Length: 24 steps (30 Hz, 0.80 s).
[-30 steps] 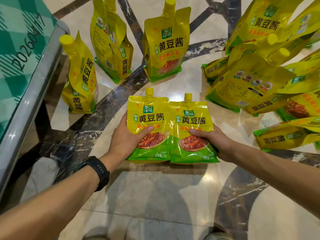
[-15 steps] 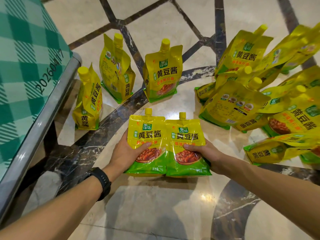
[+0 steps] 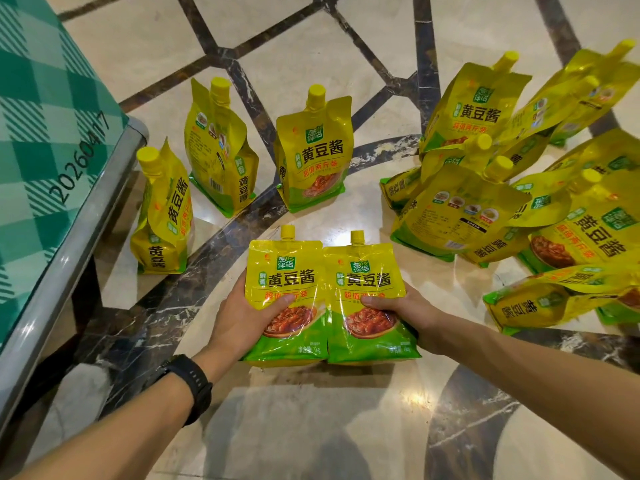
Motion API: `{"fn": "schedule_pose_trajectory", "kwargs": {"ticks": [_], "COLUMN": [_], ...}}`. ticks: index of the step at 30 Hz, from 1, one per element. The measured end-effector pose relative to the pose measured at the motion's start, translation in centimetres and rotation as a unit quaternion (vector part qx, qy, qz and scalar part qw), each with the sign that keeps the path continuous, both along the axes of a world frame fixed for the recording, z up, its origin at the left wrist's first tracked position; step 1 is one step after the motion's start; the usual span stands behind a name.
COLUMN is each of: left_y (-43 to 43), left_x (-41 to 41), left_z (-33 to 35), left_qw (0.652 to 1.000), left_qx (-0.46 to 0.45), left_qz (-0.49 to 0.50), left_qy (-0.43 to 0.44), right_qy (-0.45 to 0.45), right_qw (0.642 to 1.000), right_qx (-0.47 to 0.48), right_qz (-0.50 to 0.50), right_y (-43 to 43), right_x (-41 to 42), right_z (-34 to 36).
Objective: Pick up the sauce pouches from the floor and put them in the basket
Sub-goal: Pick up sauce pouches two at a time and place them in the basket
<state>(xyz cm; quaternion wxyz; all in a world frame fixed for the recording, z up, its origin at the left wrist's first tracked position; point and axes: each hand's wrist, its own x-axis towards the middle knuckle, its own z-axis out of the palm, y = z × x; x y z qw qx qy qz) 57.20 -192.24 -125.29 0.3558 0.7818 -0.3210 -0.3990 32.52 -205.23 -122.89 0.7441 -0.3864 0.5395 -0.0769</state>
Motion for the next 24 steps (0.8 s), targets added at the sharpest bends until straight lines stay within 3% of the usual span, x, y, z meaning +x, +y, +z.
{"fn": "schedule_pose_trajectory", "kwargs": {"ticks": [6,14,19,24], "left_y": [-0.2,1.1,3.2,3.5], "left_x": [0.4,-0.4,-2.5,-4.7], "left_z": [-0.5,5.2,20.7,45.6], "left_qw": [0.999,0.978,0.965,0.967], "left_qx": [0.01,0.067,0.078,0.087], "left_qz": [0.014,0.067,0.087,0.075], "left_qy": [0.032,0.184,0.236,0.229], "right_qy": [-0.002,0.01,0.007,0.002], "right_qw": [1.0,1.0,0.998,0.994], "right_qx": [0.009,0.007,0.016,-0.002], "right_qz": [0.014,-0.018,-0.057,-0.105], "right_y": [-0.4,1.9,5.4,8.0], "right_x": [0.0,-1.0,-3.7,-6.8], "right_z": [0.1,5.5,19.9,42.8]}}
